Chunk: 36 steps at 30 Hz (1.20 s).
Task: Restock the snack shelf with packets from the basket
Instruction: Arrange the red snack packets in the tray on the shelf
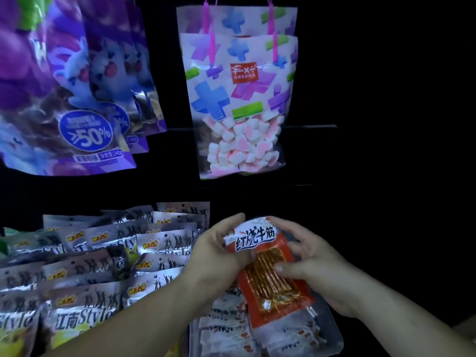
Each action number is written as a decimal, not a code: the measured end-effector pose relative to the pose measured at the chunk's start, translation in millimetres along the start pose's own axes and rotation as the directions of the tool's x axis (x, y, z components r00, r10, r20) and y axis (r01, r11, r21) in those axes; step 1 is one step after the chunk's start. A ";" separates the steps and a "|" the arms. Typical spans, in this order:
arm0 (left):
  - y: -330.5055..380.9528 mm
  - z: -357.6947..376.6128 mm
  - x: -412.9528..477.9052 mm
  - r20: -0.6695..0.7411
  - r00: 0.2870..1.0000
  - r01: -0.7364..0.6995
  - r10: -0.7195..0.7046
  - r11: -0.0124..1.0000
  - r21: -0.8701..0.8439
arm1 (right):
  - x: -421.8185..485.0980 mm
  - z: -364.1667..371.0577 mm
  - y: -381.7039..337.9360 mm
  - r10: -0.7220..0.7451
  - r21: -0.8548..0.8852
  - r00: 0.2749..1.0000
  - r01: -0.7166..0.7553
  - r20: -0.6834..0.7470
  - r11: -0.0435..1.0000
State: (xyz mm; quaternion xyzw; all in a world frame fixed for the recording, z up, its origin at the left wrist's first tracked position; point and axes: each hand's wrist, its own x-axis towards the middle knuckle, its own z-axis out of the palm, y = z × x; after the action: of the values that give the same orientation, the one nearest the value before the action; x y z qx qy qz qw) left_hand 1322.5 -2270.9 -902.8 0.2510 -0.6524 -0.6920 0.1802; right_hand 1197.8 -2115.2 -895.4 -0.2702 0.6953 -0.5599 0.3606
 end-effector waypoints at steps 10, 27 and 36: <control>2.7 21.1 -36.3 0.095 0.994 0.057 -0.059 0.998 0.024 | -15.5 -1.9 -5.5 -0.045 0.042 0.985 0.052 -0.164 0.998; 3.1 35.3 -47.5 0.048 0.990 -0.138 0.133 0.984 0.111 | -34.8 7.7 -13.9 0.000 0.056 0.999 -0.003 0.046 0.998; 6.6 25.0 -56.2 0.145 0.989 0.014 -0.016 1.000 0.020 | -31.7 4.6 3.6 0.029 0.131 0.983 -0.005 -0.183 0.991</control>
State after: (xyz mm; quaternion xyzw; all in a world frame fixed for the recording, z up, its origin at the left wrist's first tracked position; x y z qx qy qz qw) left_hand 1352.9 -2218.7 -889.3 0.2067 -0.6685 -0.7035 0.1246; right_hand 1220.5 -2092.3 -893.1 -0.1870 0.6900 -0.6236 0.3162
